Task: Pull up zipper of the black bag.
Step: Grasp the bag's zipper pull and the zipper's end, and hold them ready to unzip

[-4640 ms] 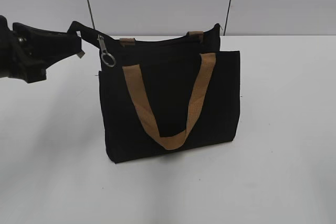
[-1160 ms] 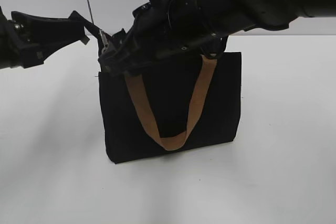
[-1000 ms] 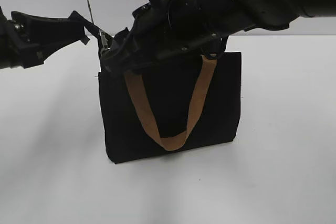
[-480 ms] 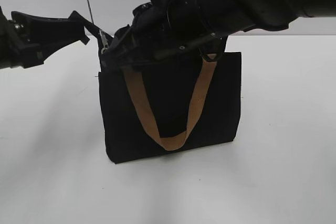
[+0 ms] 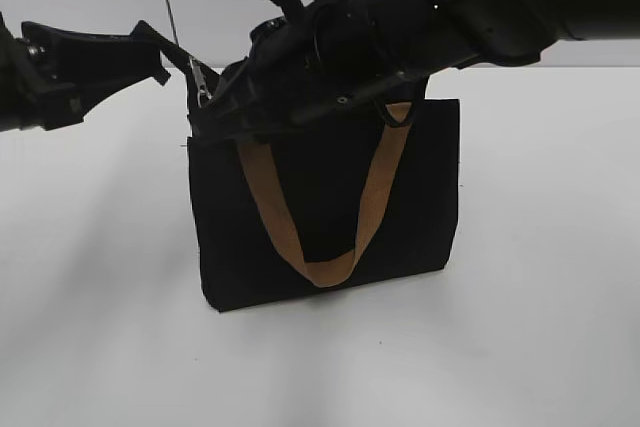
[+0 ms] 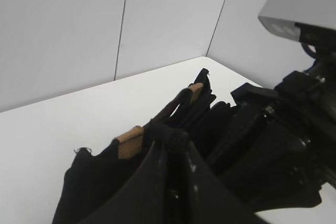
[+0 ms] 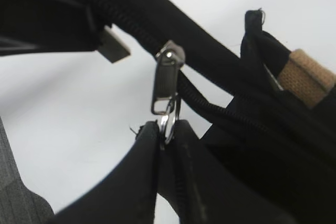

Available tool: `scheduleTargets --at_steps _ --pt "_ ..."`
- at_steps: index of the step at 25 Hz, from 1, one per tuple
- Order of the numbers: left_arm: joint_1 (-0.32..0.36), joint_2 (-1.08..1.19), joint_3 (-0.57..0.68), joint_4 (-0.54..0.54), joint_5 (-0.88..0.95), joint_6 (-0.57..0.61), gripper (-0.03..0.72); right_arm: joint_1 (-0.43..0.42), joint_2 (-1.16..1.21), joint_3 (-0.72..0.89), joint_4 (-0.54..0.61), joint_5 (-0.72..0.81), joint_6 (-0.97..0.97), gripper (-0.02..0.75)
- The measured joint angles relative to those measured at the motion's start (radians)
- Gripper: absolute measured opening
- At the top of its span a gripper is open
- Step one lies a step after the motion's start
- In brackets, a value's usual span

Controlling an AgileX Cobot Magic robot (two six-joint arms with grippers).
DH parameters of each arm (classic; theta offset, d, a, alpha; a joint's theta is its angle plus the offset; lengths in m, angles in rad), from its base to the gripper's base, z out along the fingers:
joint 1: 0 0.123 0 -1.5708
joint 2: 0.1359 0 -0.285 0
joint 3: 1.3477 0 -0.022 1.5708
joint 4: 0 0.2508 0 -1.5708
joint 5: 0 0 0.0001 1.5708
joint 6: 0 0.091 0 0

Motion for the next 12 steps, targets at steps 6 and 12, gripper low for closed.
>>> scheduleTargets --at_steps 6,12 --pt "0.0 0.0 0.0 0.0 0.003 0.0 0.022 0.0 0.001 0.0 0.009 -0.001 0.001 0.062" --pt "0.0 0.0 0.0 0.0 0.013 0.0 0.022 0.0 0.001 -0.001 0.026 -0.002 0.002 -0.001"
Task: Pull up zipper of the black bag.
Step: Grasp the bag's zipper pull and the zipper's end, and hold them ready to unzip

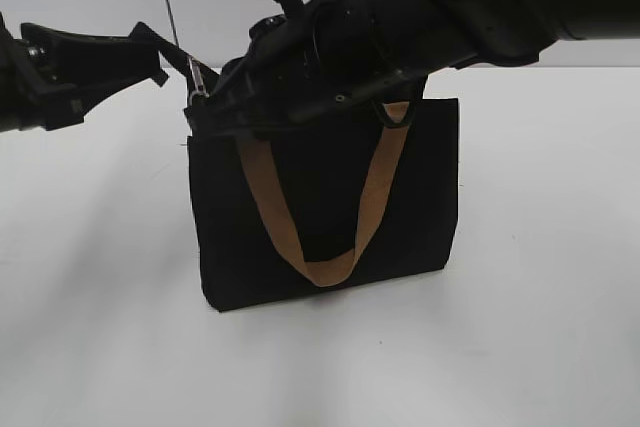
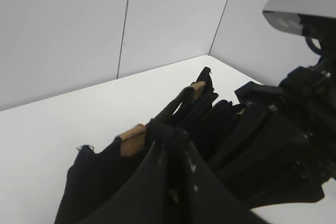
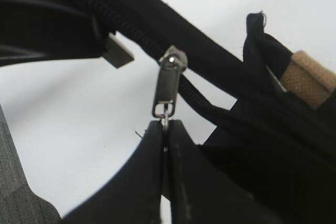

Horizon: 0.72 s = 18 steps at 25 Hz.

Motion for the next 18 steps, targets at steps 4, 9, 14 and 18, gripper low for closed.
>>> scheduleTargets --at_steps 4,9,14,18 --pt "0.0 0.0 0.0 0.0 0.002 0.0 0.022 0.0 0.0 0.0 0.002 0.007 0.001 -0.001" --pt "0.0 -0.009 0.0 0.0 0.005 0.0 0.022 -0.011 -0.017 0.0 0.002 0.019 0.003 -0.001" --pt "0.0 -0.052 0.0 0.007 0.038 0.0 0.022 -0.062 -0.041 0.0 0.0 0.05 0.043 -0.001" --pt "-0.002 -0.076 0.001 0.021 0.079 0.0 0.022 -0.096 -0.042 -0.002 -0.007 0.094 0.074 -0.001"
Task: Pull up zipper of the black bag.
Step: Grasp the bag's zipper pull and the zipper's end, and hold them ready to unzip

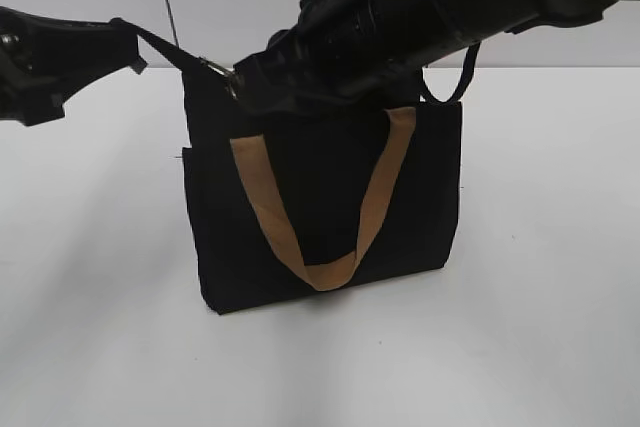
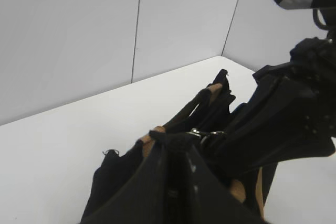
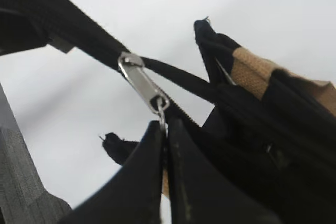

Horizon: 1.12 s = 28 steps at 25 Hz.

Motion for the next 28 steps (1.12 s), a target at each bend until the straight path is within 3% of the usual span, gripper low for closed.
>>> scheduleTargets --at_steps 21,28 --pt "0.011 -0.028 0.001 0.0 0.045 0.0 0.022 -0.147 -0.042 -0.001 -0.329 0.135 0.333 -0.001" --pt "0.036 -0.051 0.001 -0.001 0.052 0.0 0.022 -0.154 -0.068 -0.001 -0.452 0.144 0.41 -0.001"
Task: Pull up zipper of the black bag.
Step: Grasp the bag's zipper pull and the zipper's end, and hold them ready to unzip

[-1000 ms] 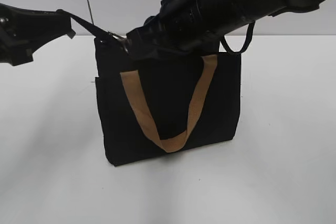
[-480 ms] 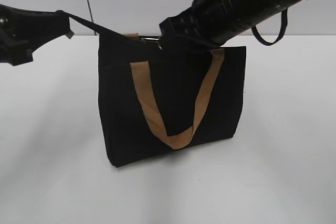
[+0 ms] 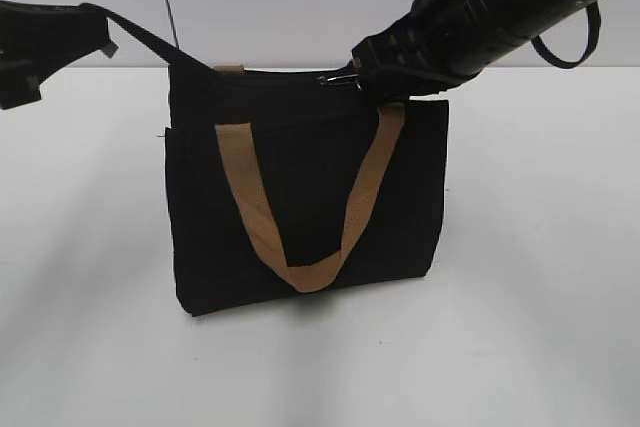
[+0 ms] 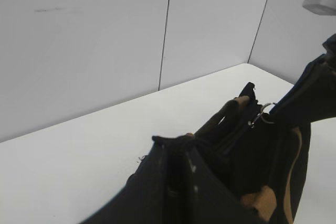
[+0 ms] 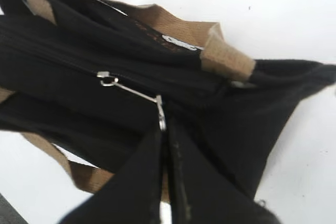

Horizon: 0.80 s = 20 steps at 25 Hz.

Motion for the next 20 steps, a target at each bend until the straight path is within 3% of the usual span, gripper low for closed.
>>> scheduleTargets --at_steps 9,20 --pt "0.002 0.0 0.0 0.0 0.004 0.0 0.022 -0.069 -0.034 0.0 -0.082 0.021 0.087 -0.001" --pt "0.002 0.0 0.0 0.0 0.005 0.0 0.038 -0.071 -0.046 0.001 -0.056 0.031 0.098 0.0"
